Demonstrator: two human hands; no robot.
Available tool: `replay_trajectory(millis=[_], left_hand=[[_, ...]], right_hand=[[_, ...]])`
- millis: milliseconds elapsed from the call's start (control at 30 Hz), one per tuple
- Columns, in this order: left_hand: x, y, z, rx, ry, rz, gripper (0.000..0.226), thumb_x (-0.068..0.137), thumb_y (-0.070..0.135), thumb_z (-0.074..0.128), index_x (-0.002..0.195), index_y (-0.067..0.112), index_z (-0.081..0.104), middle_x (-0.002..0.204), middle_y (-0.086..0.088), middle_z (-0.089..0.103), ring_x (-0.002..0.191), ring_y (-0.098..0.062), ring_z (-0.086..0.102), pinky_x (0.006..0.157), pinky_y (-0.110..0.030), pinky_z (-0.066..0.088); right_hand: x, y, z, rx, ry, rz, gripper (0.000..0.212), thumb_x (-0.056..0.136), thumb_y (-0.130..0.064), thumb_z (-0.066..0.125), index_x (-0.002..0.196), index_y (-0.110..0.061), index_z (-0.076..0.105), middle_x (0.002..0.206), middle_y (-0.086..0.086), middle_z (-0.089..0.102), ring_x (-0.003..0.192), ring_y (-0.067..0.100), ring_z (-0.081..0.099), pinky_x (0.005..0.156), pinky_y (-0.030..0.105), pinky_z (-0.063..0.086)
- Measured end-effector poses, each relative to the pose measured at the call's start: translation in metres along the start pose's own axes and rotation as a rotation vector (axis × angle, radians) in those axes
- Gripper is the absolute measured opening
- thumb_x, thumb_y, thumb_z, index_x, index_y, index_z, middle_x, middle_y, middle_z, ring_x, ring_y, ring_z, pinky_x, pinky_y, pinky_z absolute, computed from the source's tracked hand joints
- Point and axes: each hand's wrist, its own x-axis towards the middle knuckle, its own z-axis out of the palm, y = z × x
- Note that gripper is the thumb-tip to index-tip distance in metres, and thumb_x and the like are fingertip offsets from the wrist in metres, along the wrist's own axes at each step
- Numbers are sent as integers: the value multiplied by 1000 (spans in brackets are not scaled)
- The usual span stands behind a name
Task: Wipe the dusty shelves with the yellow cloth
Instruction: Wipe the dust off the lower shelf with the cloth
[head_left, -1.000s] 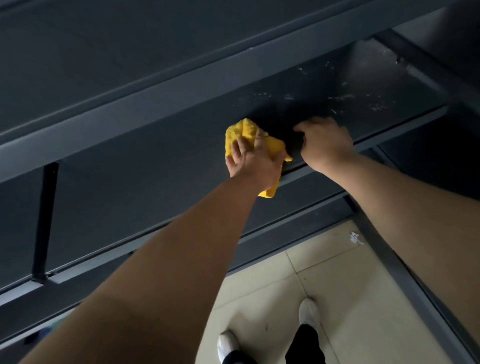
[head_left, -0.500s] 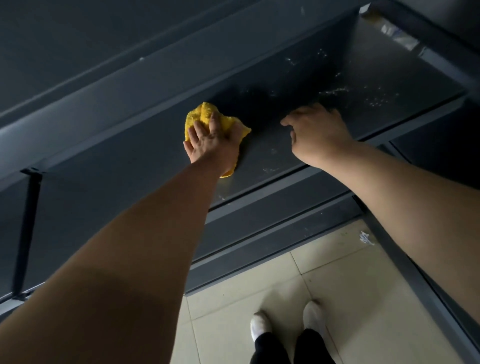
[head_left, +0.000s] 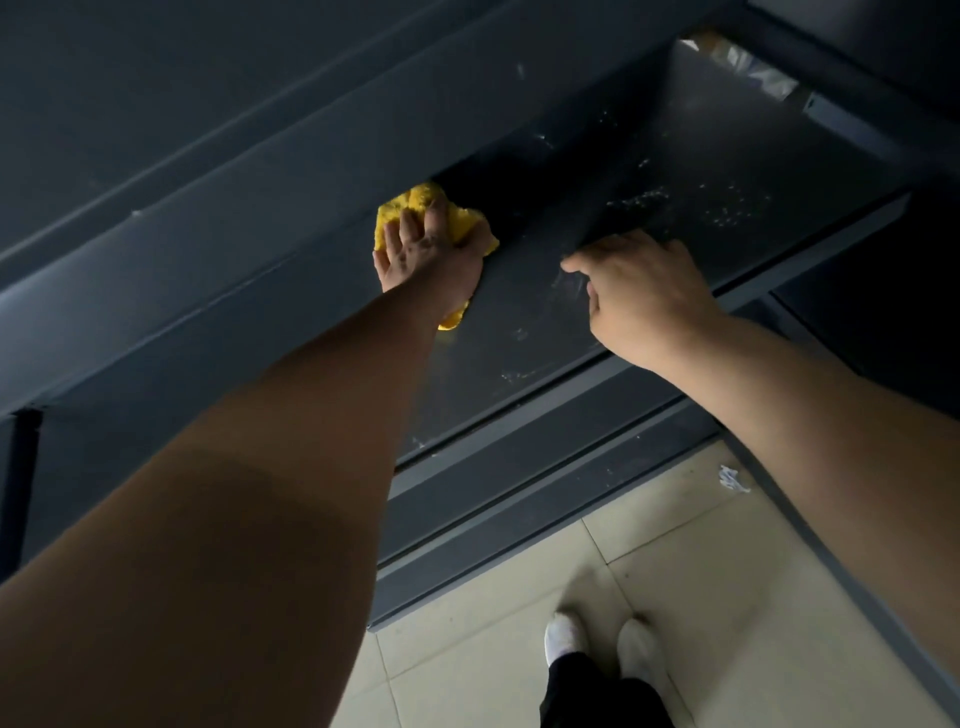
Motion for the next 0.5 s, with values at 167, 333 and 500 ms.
replay_trajectory(millis=[167, 333, 500], left_hand=[[9, 28, 6, 35, -20, 161, 76, 88, 66, 35, 153, 33, 11, 161, -2, 13, 149, -27, 3, 120, -45, 4], [5, 32, 0, 48, -55, 335, 67, 95, 56, 35, 152, 26, 18, 160, -3, 17, 148, -26, 11, 120, -41, 9], [-23, 0, -2, 13, -87, 472, 56, 96, 49, 37, 148, 30, 27, 156, -6, 25, 145, -27, 19, 119, -44, 12]], right_hand=[[-1, -1, 1, -17, -1, 11, 46, 89, -3, 51, 131, -20, 57, 129, 4, 60, 117, 29, 53, 91, 40, 39], [-2, -3, -2, -33, -51, 35, 47, 89, -2, 51, 131, -20, 58, 132, 1, 61, 116, 26, 58, 89, 38, 45], [0, -15, 1, -92, -93, 118, 42, 86, 0, 51, 123, -18, 63, 117, 6, 67, 102, 29, 65, 78, 36, 52]])
